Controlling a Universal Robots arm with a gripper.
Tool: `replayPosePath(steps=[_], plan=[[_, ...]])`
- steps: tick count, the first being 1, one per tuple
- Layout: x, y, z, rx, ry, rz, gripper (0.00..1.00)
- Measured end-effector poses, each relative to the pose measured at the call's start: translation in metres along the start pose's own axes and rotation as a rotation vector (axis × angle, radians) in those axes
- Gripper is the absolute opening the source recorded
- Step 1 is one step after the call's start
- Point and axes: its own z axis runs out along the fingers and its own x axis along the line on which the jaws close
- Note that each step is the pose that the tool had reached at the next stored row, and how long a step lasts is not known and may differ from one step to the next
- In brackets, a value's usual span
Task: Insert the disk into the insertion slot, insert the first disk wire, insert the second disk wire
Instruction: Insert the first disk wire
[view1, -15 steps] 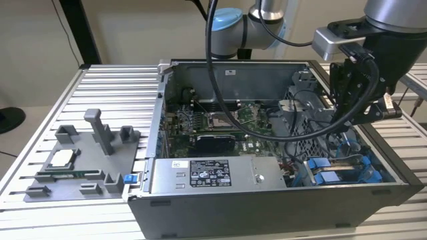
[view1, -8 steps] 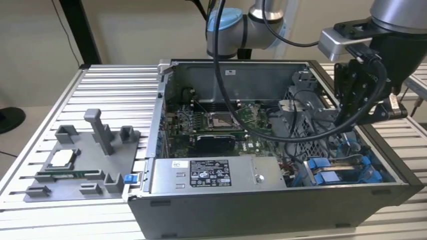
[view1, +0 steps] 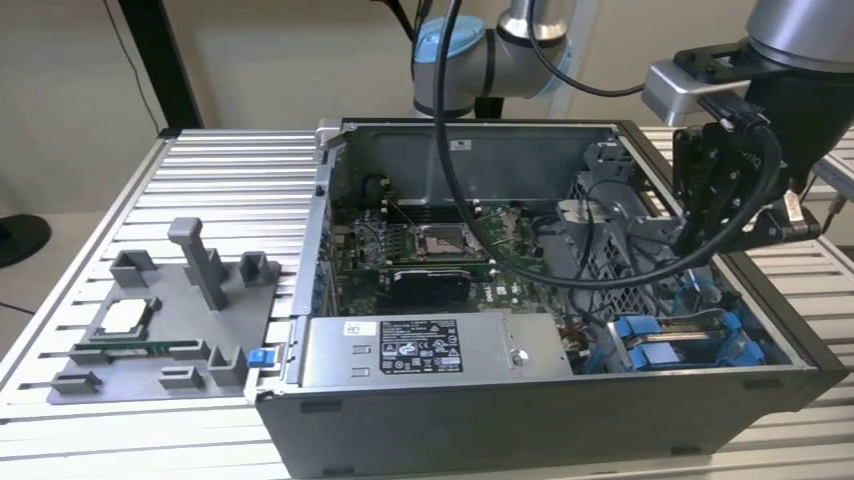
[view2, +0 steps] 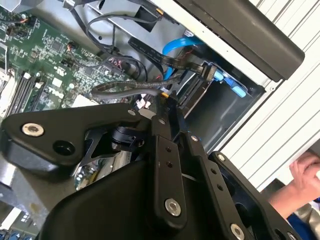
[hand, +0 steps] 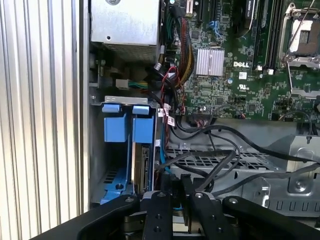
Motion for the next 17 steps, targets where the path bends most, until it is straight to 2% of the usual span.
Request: replayPosePath(steps=[11, 14, 17], plan=[[0.0047, -0.0001, 0.009, -0.0021, 0.0006, 0.0, 0.0], [0.0075, -0.0029, 0.0103, -0.0185, 0.001, 0.0, 0.0], [0.0107, -0.0059, 0.0113, -0.0392, 0.0017, 0.001, 0.0]])
